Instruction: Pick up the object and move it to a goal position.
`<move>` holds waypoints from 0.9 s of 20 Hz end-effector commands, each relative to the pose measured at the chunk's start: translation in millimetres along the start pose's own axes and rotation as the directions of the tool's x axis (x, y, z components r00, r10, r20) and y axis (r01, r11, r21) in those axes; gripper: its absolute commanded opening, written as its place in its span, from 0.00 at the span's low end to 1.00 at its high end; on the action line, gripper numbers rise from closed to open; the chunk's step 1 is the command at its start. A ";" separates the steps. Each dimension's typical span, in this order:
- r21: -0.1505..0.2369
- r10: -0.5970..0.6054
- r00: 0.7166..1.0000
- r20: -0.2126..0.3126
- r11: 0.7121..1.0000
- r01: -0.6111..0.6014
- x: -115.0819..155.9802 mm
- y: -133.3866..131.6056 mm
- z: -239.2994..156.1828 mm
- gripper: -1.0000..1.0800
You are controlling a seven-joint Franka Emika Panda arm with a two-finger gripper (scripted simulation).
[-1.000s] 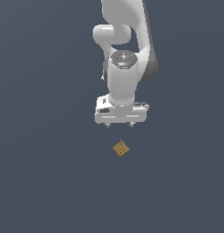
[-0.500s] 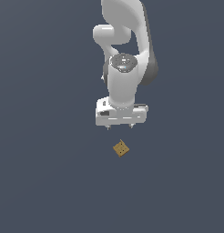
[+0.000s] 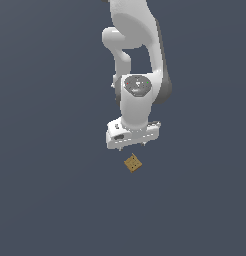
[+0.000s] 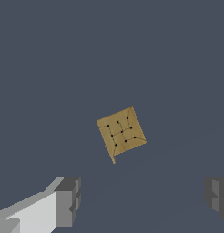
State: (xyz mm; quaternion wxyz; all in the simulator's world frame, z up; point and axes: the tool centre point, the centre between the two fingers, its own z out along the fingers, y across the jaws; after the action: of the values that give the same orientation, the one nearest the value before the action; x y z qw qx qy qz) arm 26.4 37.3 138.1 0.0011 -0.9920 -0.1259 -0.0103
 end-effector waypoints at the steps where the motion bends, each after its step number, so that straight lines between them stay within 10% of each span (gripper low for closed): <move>1: -0.001 -0.069 0.998 0.005 0.998 0.069 3.6 -0.3 13.6 0.96; 18: 0.008 -0.369 0.929 0.019 0.930 0.368 16.4 -3.7 76.2 0.96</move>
State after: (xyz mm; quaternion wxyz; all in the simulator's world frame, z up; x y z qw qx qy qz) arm 42.3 45.0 64.4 -0.0002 -0.9527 -0.3038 0.0000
